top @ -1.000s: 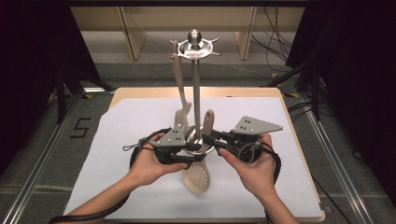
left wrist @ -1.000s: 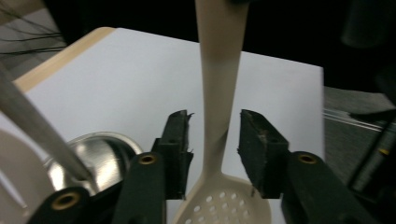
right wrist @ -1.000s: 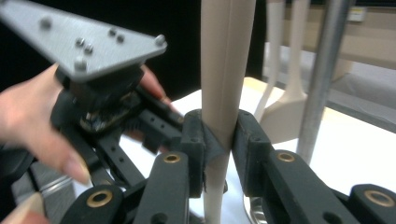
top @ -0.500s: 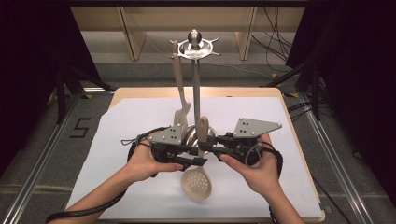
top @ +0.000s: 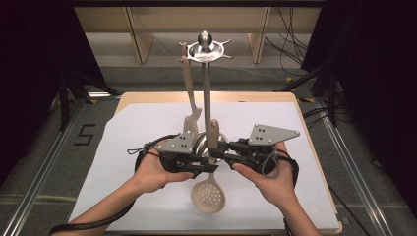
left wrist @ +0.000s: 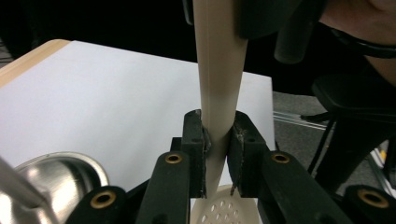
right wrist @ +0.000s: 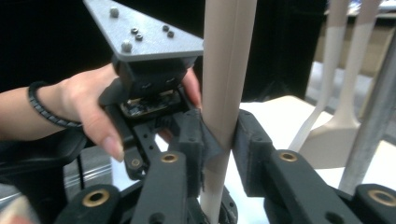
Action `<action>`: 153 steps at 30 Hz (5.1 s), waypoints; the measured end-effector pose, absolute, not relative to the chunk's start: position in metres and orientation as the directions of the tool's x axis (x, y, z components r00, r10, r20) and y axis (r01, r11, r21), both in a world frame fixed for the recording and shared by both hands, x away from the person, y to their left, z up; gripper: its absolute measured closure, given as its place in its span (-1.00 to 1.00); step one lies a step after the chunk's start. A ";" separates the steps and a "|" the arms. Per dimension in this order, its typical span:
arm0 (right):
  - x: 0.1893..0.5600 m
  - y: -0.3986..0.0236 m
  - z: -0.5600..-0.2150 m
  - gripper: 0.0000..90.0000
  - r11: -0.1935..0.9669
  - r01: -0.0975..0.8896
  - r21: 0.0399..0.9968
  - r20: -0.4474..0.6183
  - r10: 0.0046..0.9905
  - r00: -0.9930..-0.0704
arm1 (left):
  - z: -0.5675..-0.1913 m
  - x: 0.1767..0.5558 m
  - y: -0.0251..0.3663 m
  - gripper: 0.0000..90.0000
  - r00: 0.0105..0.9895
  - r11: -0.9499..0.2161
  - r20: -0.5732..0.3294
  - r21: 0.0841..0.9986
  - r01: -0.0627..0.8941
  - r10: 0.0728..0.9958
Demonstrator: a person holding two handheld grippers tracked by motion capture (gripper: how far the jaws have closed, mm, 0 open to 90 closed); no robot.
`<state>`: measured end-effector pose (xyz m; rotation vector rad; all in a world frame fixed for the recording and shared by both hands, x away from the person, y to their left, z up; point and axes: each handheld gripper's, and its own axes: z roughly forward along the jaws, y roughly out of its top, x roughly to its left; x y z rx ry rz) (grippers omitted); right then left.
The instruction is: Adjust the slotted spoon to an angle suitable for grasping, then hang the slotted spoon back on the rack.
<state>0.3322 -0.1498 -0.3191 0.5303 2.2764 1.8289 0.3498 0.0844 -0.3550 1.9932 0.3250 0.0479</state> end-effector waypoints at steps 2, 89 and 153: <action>0.331 -0.149 -0.318 0.56 0.180 0.164 0.970 0.082 0.390 -0.917 | -0.354 0.350 0.084 0.73 0.954 -0.397 -0.111 0.891 0.219 0.278; 0.346 -0.202 -0.351 0.29 0.260 0.304 0.916 -0.021 0.791 -0.612 | -0.315 0.377 0.089 0.72 0.879 -0.377 -0.041 0.893 0.245 0.474; 0.345 -0.202 -0.349 0.27 0.254 0.300 0.919 -0.023 0.797 -0.603 | -0.292 0.395 0.083 0.73 0.864 -0.367 -0.033 0.897 0.247 0.502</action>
